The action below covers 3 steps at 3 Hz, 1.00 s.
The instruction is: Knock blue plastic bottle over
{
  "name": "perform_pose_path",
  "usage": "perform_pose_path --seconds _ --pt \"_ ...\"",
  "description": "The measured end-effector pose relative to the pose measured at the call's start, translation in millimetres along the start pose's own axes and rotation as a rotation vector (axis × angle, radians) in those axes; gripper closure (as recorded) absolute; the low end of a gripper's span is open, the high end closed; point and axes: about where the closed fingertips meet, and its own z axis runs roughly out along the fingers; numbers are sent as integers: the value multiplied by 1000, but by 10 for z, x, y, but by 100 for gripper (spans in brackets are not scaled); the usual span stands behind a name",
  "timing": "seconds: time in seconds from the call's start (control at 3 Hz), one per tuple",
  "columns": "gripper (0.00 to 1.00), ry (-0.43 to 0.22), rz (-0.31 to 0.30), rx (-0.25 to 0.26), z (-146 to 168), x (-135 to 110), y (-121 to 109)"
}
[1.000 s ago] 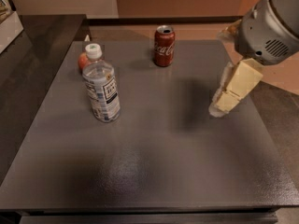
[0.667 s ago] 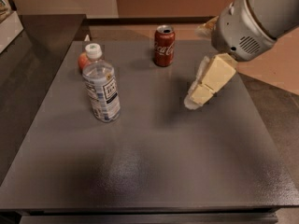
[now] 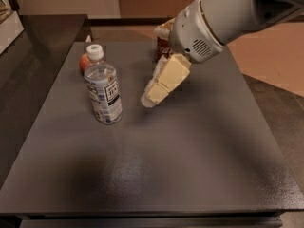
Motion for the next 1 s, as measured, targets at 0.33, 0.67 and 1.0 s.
perform_pose_path --seconds 0.33,0.67,1.0 --pt "0 -61 -21 -45 303 -255 29" --pt "0 -96 -36 -83 550 -452 74" --pt "0 -105 -49 -111 761 -586 126"
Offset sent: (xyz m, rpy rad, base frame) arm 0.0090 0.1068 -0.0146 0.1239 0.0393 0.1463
